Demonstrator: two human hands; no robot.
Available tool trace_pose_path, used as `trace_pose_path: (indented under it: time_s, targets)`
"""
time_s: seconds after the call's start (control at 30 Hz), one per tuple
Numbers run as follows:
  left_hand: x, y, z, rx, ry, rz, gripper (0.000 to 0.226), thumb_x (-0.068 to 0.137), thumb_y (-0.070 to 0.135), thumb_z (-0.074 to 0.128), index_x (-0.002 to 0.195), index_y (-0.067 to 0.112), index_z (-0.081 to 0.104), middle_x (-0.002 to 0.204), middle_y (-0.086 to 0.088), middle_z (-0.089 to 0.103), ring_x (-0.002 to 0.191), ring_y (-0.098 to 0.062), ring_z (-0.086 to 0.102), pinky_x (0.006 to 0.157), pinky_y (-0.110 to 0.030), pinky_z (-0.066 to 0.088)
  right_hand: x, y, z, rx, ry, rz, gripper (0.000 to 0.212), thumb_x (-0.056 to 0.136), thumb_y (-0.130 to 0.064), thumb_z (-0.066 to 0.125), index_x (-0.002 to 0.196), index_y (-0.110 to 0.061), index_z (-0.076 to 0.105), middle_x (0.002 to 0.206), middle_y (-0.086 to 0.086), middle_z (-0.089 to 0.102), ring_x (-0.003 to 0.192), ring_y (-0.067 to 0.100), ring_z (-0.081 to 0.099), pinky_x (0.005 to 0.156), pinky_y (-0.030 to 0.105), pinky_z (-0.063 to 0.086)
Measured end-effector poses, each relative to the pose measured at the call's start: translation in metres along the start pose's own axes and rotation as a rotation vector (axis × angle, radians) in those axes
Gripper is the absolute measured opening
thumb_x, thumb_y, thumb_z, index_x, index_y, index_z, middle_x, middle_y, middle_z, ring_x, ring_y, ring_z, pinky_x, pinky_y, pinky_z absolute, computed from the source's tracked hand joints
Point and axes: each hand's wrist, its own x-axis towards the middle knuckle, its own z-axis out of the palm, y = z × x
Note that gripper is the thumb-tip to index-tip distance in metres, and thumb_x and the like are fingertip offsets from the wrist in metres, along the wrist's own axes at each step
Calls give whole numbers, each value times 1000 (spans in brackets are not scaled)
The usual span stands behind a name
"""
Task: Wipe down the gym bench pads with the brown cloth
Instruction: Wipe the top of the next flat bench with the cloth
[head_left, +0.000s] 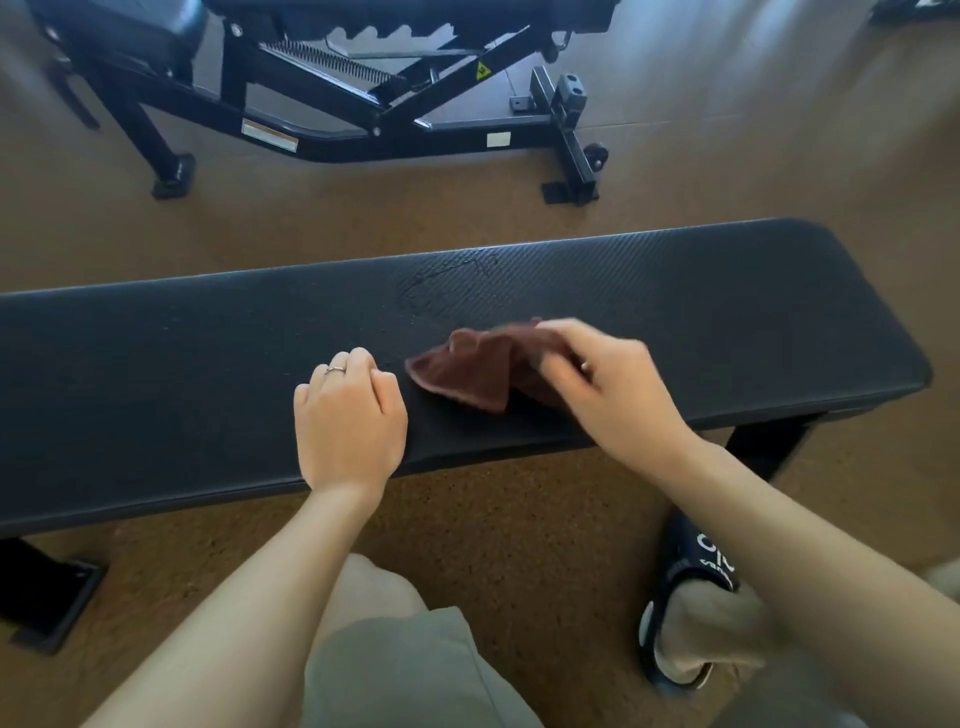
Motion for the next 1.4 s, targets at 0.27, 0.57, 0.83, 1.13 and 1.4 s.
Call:
trace_pose_path:
  time_s: [0.27,0.57,0.83,1.13,1.4]
  targets:
    - [0,0,1,8,12,0,27,98,23,29,77,16,46,72,1,50,68,-22,46,69,-40,37,43,21,-18,-325,16,504,58,101,-35,63,151,-12,43,135,7,59,121,26,59,99,47,50]
    - [-1,0,2,-30,14,-23,27,100,24,31,80,18,48,73,1,51,66,-20,47,68,-41,41,34,-20,86,-618,-233,273,69,101,-73,22,163,-46,11,174,14,4,160,41,-1,127,64,5]
    - [-1,-1,3,-71,31,-22,26,100,19,32,77,19,45,69,1,47,62,-20,44,68,-41,39,92,-16,116,-594,-220,-11,49,103,-56,43,148,-38,53,167,11,34,157,37,22,127,61,17]
    - [-1,1,3,-39,15,-37,25,98,20,31,77,18,46,70,2,48,65,-21,44,69,-40,37,-26,4,59,-535,-169,76,47,103,-51,41,144,-35,56,162,3,44,155,30,31,127,52,24]
    - [-1,4,3,-64,38,-39,27,100,19,32,78,18,47,69,1,46,63,-21,44,68,-42,39,130,-15,119,-647,-324,-108,63,100,-70,35,157,-43,39,172,9,23,159,37,13,128,59,8]
